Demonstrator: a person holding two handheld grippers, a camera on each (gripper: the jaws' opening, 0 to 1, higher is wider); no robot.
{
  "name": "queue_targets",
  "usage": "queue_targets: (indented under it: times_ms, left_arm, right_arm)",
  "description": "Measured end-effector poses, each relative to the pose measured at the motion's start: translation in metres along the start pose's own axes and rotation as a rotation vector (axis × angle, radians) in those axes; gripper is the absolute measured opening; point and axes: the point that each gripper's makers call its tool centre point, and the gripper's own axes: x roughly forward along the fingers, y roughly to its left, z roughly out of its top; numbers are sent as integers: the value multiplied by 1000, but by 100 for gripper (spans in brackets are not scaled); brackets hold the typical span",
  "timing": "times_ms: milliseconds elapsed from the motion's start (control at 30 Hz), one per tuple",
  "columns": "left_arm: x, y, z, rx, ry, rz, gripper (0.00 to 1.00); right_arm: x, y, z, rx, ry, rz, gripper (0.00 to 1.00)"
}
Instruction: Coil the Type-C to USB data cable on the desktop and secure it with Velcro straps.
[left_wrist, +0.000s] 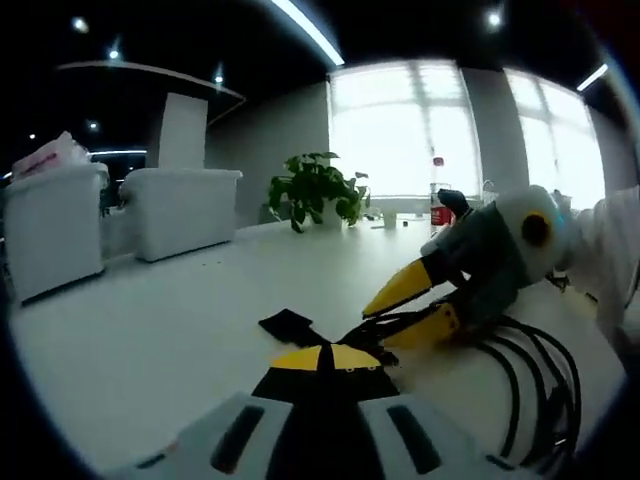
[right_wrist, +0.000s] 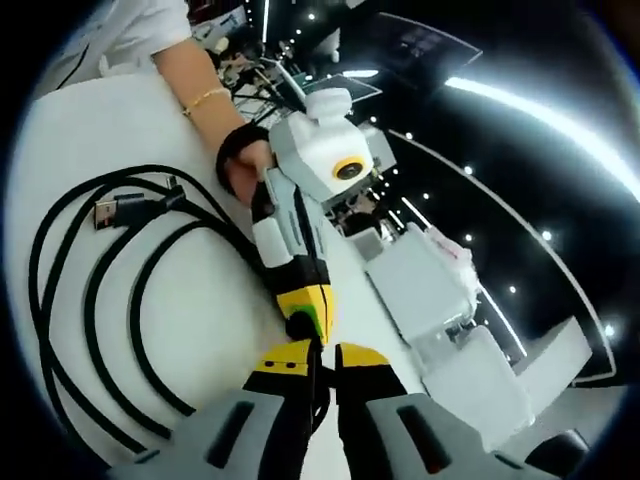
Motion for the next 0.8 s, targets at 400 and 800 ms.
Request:
queue_targets:
  times_ms: [400, 800]
  left_arm:
    - [2, 2, 1, -24, -5, -5, 3]
    - [2, 2, 2, -23, -9, -3, 3]
  right_arm:
    - [-7, 13, -13, -16, 95, 178, 7]
    - [14, 23, -9, -71, 168, 300, 12]
